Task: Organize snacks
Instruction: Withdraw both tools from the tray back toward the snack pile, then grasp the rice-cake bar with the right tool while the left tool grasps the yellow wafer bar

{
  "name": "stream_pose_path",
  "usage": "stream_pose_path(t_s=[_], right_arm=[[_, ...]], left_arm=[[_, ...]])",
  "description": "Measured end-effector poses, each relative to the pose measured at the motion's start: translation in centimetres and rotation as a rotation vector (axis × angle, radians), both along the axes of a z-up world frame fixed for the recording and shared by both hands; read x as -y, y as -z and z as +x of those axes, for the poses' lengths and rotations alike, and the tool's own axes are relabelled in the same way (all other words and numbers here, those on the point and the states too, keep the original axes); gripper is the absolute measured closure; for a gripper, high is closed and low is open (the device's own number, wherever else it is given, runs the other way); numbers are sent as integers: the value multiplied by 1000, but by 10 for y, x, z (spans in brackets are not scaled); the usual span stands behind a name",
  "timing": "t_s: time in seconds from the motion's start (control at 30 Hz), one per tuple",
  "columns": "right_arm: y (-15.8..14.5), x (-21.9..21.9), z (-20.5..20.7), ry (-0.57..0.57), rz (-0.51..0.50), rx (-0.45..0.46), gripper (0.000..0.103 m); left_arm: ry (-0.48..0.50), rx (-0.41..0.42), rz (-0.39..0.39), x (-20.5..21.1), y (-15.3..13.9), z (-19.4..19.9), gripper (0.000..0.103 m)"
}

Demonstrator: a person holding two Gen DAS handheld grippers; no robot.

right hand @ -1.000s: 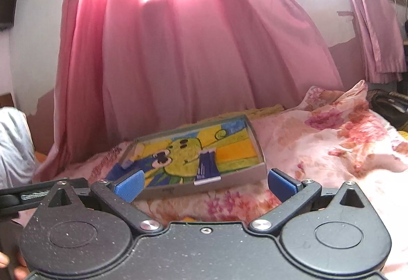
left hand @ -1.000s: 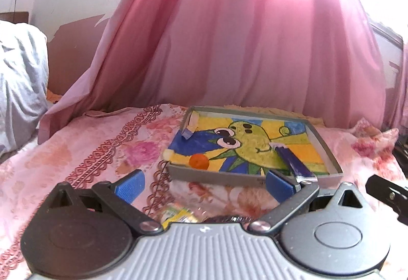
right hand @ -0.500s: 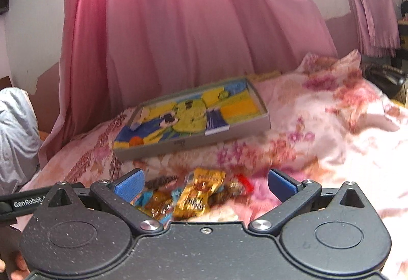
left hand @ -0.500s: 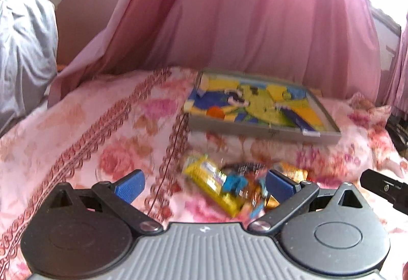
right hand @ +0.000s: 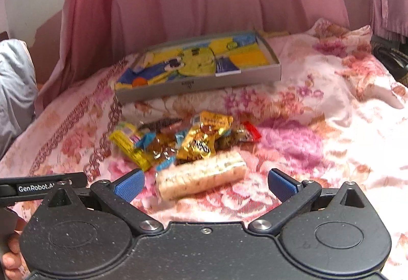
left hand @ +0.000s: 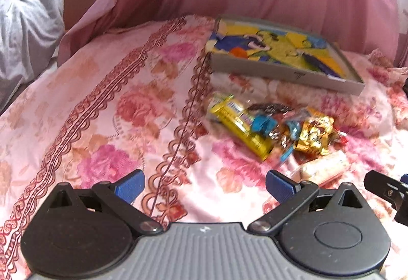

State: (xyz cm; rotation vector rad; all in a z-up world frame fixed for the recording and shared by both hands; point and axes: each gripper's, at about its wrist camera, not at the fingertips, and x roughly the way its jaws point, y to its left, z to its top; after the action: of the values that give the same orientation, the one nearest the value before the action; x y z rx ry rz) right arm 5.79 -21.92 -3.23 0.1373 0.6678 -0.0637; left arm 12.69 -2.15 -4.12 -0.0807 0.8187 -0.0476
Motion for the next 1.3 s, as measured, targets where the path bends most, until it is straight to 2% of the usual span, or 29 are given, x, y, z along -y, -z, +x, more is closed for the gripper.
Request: stream_pose_path(t_s=[0.43,0.73,0.83,0.97,1.03,1.13,1.3], right_arm=[[17,-1,20,-9,40,-89,1],[26,2,42,14,55,-118,1],[30,5,52,48,77,-124,1],[40,10,69,113,118,-138,1],[46,13,79,147,149,-148,1],[55,13,93,188,165,-162,1],[68,9,109,204,160,-187,1]], left_arm=[[12,-68,43,4,3,25,0],[98,-111,32,5,5,63,1],[113,-87,0,3,7,76,0],[74,-107,-137,-4,20,94,1],[35,-135,-180,-5,29,102,1],[17,-145,-191,-1,39,112,1],[-6,-124,-151,3,49,120,1]])
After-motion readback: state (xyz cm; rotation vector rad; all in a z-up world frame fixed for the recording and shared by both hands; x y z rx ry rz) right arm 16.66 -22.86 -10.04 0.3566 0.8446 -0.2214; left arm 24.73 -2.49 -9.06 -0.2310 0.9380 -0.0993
